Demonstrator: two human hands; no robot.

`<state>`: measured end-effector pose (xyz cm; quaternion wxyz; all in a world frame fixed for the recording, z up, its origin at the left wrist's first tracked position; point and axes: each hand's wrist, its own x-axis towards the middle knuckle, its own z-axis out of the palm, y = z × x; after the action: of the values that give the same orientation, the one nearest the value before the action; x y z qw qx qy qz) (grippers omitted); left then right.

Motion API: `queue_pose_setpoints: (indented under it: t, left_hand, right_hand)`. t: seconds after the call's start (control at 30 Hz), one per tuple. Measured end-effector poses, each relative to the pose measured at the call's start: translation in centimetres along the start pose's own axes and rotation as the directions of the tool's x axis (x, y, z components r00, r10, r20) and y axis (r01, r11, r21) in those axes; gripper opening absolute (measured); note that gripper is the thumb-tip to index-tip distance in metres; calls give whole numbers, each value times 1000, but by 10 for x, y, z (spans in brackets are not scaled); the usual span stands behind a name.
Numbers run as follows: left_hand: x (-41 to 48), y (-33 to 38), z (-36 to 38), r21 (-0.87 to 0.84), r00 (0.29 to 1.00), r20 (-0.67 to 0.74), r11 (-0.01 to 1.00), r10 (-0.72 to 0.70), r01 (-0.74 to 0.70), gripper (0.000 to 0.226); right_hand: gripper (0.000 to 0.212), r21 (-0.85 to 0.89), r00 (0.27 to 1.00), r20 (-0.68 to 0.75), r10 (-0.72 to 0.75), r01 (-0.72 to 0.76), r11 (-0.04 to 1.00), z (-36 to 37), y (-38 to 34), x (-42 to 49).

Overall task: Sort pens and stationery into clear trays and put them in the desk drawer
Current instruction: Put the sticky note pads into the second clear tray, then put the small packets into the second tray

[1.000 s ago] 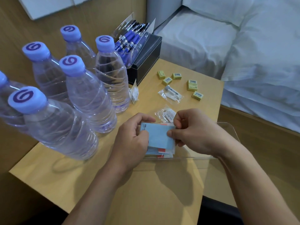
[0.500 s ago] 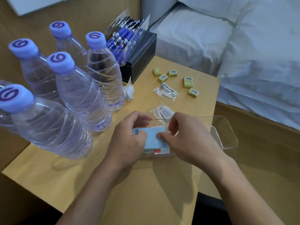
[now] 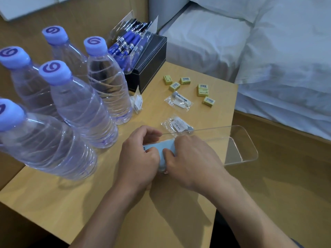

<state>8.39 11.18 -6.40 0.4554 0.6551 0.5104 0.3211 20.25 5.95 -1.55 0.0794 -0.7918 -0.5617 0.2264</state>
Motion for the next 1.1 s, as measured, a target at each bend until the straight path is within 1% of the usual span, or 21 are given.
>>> queue_pose_setpoints:
  t: [0.1,0.17,0.23,0.27,0.3,0.33,0.43,0.53,0.57,0.63,0.7,0.77,0.8,0.83,0.9,0.97,1.0,1.03,1.1]
  left_hand:
    - [4,0,-6,3,997,77,1000,-6,6,43]
    - [5,-1,-8,-6,994,105,1000,-19,20,42]
    - [5,-1,-9,-14,993,118,999,-30,32,42]
    - [5,-2,-9,-16,992,120,999,-31,33,41]
    - [6,-2,-9,-17,992,121,999,-28,30,39]
    - [6,-3,-9,-18,992,122,999,-25,27,35]
    - [8,-5,-10,-15,993,119,1000,-13,14,16]
    - [9,-8,-11,2,993,116,1000,-8,8,15]
    - [10,-8,-11,9,993,119,1000,-8,7,17]
    - [11,-10,-11,11,992,123,1000,-9,8,21]
    - [11,-10,-11,21,992,128,1000,-10,7,23]
    - [11,-10,-12,34,992,129,999,-9,4,23]
    - [11,-9,-11,37,991,130,999,-10,5,22]
    - [11,-9,-11,40,991,131,999,-11,6,22]
    - [10,-8,-11,39,992,128,999,-11,6,20]
    - [9,-7,-11,45,991,133,999,-8,2,20]
    - [9,-7,-11,51,991,136,999,-5,-2,20]
    - [9,-6,-11,57,990,138,998,-1,-7,20]
    - [9,-5,-12,61,990,140,998,0,-9,21]
  right_hand:
    - [36,-1,999,-26,20,-20,1000,-10,9,5]
    - [37,54,989,-140,50,-43,998,-24,16,11]
    - [30,128,954,-295,54,-16,992,-38,25,23]
    - [25,156,938,-343,56,-3,988,-44,28,29]
    - [23,177,932,-358,63,2,984,-48,31,36]
    - [23,190,938,-341,66,0,982,-49,34,43]
    - [33,159,981,-185,54,-24,987,-43,36,59]
    - [35,109,998,-48,44,-39,993,-31,32,68]
    - [35,90,999,-23,45,-43,995,-28,29,71]
    - [32,57,998,-40,45,-43,997,-22,26,75]
    - [27,45,992,-105,70,-66,997,-16,26,77]
    - [17,67,978,-168,120,-110,992,-12,29,81]
    - [13,101,973,-177,151,-135,986,-10,31,83]
    - [16,136,969,-170,182,-160,978,-10,33,86]
    - [32,186,968,-128,214,-188,964,-10,37,88]
    - [47,185,978,-72,195,-179,966,-11,40,89]
    - [49,174,983,-42,179,-169,970,-12,40,89]
    - [47,165,986,-19,168,-163,973,-12,40,89]
    - [35,158,986,-4,164,-161,974,-13,40,89]
